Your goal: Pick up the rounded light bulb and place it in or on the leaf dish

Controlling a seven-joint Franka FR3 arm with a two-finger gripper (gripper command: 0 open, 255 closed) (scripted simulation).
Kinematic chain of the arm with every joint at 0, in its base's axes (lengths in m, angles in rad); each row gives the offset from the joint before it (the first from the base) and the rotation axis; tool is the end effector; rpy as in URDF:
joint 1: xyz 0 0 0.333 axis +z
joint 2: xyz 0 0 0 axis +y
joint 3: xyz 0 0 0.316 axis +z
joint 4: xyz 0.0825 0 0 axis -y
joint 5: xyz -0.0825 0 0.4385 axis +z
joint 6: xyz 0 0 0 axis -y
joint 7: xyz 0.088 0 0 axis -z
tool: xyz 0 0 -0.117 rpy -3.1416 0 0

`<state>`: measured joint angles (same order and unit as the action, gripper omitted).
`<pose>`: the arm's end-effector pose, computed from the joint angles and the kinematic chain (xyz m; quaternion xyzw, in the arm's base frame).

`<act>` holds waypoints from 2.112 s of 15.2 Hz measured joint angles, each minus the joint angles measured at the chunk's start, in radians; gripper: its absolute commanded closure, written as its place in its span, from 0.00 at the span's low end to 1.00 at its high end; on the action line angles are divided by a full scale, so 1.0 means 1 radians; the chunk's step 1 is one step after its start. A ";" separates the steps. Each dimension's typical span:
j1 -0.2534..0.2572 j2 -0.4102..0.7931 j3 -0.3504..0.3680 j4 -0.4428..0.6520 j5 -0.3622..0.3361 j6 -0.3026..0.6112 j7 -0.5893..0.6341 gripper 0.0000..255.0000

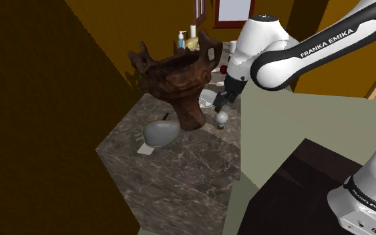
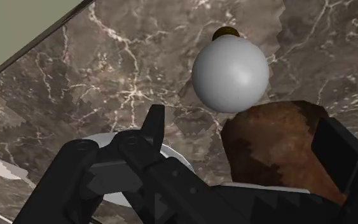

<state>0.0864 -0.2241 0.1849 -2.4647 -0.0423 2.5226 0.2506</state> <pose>0.5035 0.1390 0.3620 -0.9894 -0.0262 -0.1426 0.0018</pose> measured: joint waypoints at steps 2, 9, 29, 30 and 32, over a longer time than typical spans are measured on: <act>-0.003 0.047 0.001 0.011 -0.007 -0.011 -0.001 0.00; -0.013 0.134 0.004 0.008 -0.038 0.061 0.019 0.00; -0.011 0.125 0.004 0.022 -0.033 0.039 0.015 1.00; -0.011 0.117 0.004 0.027 -0.028 0.026 0.012 1.00; -0.009 0.099 0.003 0.037 -0.020 -0.001 0.005 1.00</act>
<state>0.0772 -0.1252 0.1874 -2.4280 -0.0627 2.5218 0.2555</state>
